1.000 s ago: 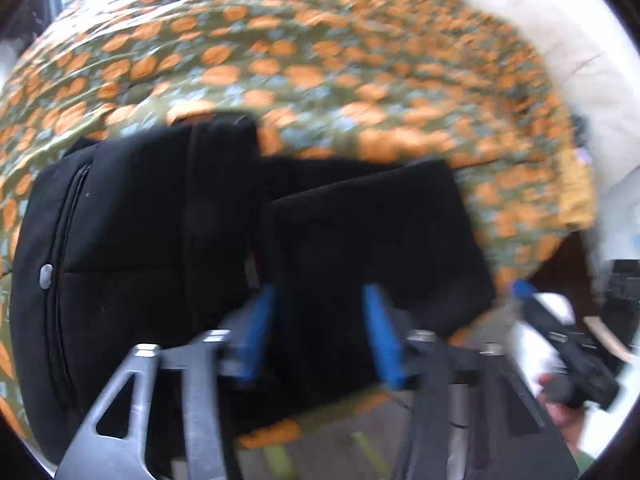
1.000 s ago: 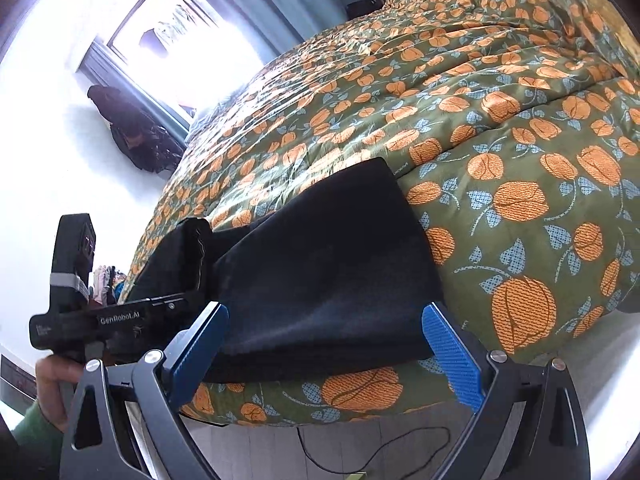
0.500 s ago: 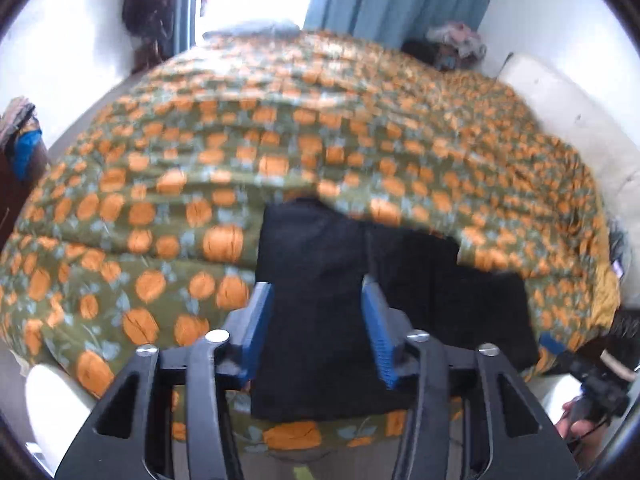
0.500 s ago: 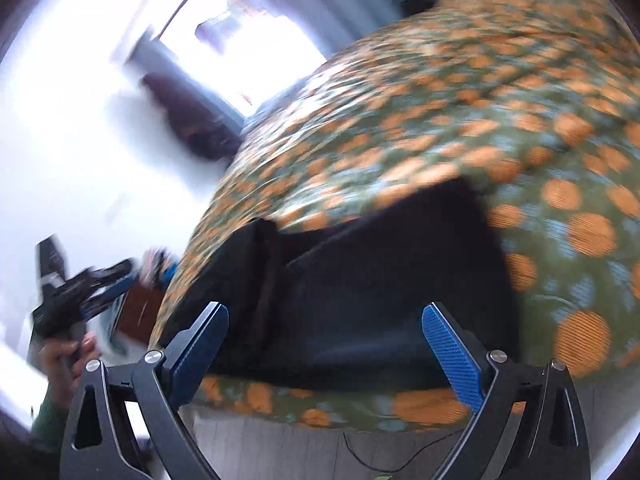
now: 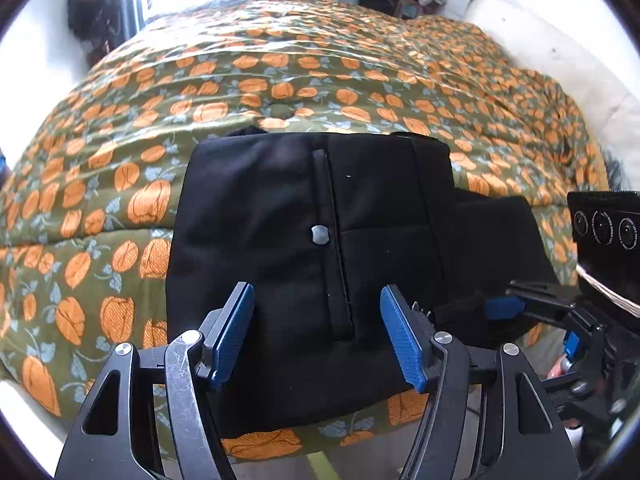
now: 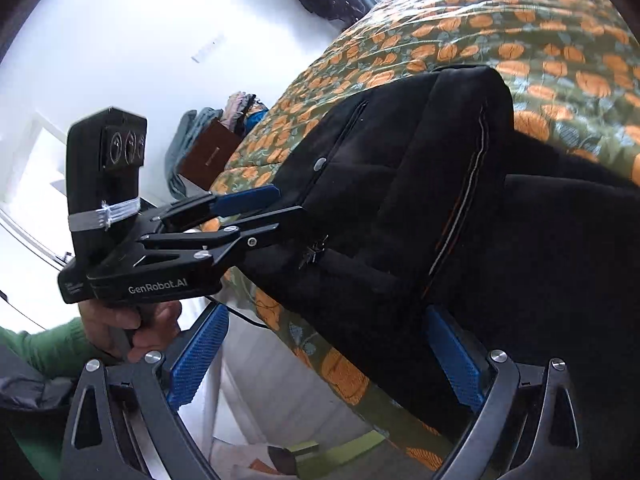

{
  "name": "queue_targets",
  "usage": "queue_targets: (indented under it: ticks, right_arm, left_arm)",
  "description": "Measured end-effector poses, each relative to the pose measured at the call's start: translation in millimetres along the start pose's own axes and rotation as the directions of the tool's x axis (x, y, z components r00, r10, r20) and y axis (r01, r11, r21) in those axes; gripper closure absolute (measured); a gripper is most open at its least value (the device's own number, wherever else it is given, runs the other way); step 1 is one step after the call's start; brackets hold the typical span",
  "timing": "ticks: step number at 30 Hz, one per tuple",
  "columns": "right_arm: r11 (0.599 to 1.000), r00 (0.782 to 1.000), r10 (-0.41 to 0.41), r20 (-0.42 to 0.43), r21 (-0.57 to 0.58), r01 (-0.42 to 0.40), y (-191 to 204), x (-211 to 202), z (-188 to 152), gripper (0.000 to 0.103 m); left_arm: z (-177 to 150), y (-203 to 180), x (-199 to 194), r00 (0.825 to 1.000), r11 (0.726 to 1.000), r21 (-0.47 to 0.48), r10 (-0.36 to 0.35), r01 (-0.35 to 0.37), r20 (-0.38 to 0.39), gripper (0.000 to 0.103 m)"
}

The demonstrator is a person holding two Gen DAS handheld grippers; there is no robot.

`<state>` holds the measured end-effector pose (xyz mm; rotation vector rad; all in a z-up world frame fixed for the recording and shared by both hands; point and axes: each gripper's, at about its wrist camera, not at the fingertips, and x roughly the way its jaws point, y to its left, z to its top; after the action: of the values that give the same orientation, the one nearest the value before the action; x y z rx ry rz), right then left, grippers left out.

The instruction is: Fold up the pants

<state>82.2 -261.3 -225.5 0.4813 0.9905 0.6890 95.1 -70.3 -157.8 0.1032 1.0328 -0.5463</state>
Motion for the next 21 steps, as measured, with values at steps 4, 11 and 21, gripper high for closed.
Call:
queue_targets:
  ticks: [4,11,21]
  right_arm:
    - [0.990,0.993,0.118,0.000,0.074,-0.118,-13,-2,10,0.006]
    - [0.950,0.992,0.125,-0.009,0.290,-0.117,-52,4,22,0.038]
    - [0.971,0.999,-0.013,-0.037,0.238,0.021,-28,-4,23,0.082]
  left_arm:
    - [2,-2,8,1.000,1.000,-0.011,0.008,-0.008,-0.002,0.038]
    - [9,19,-7,0.998,0.991,-0.115,-0.064,0.067,0.024,0.039]
    - [27,59,-59,0.989,0.985,-0.170,0.038,-0.013,0.145,0.038]
